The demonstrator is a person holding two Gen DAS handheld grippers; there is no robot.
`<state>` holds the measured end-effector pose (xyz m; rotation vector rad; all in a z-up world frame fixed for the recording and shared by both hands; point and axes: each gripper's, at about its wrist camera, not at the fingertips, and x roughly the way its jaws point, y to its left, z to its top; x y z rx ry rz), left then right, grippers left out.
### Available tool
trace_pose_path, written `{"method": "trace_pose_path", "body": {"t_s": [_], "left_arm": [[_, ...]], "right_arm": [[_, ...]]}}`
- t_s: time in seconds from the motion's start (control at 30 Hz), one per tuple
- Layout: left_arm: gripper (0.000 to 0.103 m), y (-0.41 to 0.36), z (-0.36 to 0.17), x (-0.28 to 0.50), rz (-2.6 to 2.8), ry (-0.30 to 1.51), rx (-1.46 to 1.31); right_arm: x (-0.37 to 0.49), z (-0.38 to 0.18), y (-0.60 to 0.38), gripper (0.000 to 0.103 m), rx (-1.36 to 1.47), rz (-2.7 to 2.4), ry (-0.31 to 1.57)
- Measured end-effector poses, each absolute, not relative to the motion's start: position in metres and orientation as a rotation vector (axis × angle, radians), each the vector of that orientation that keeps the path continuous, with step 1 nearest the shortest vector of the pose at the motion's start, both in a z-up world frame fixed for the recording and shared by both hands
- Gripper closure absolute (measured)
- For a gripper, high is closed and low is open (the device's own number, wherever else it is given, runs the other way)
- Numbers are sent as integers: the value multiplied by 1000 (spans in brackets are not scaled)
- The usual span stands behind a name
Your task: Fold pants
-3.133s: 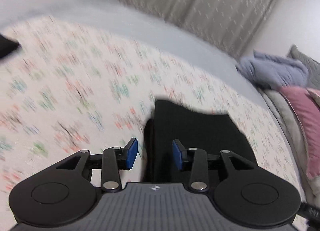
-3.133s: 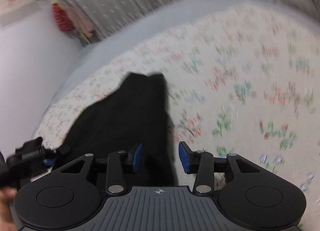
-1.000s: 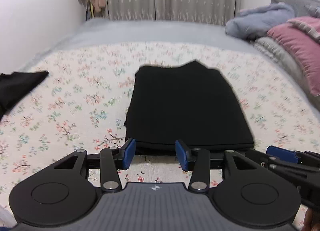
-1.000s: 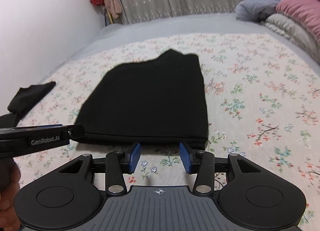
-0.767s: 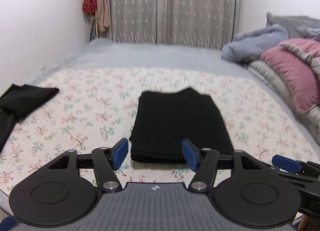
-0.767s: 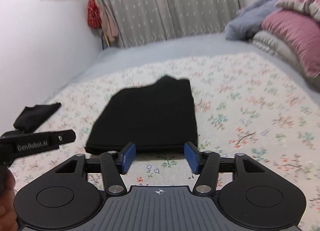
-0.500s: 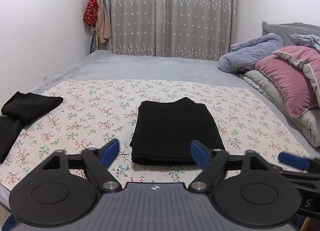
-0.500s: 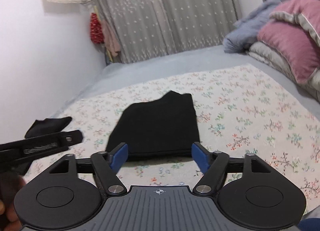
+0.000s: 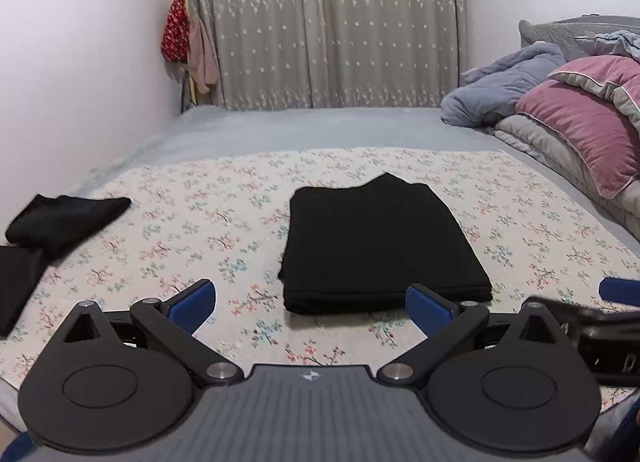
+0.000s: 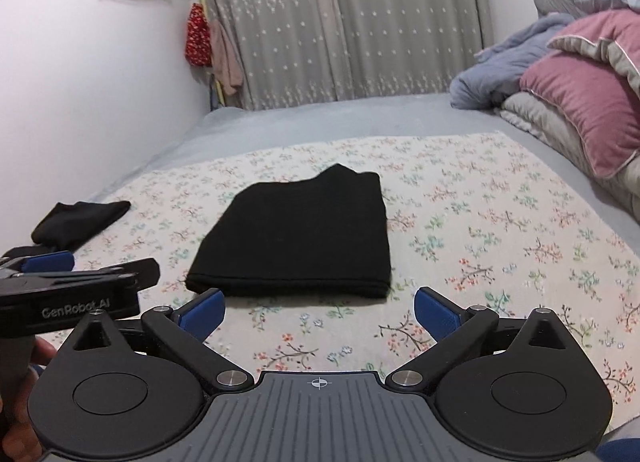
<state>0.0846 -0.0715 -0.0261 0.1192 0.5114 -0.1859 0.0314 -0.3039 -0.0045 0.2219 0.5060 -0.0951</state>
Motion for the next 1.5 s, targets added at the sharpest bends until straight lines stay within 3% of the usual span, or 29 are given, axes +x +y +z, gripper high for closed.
{"method": "trace_pose_path", "body": {"t_s": [1.5], "left_arm": [[0,-67,-43,92,-197,602,80]], "right_arm": [[21,-4,-303,0,210,-97,488]]}}
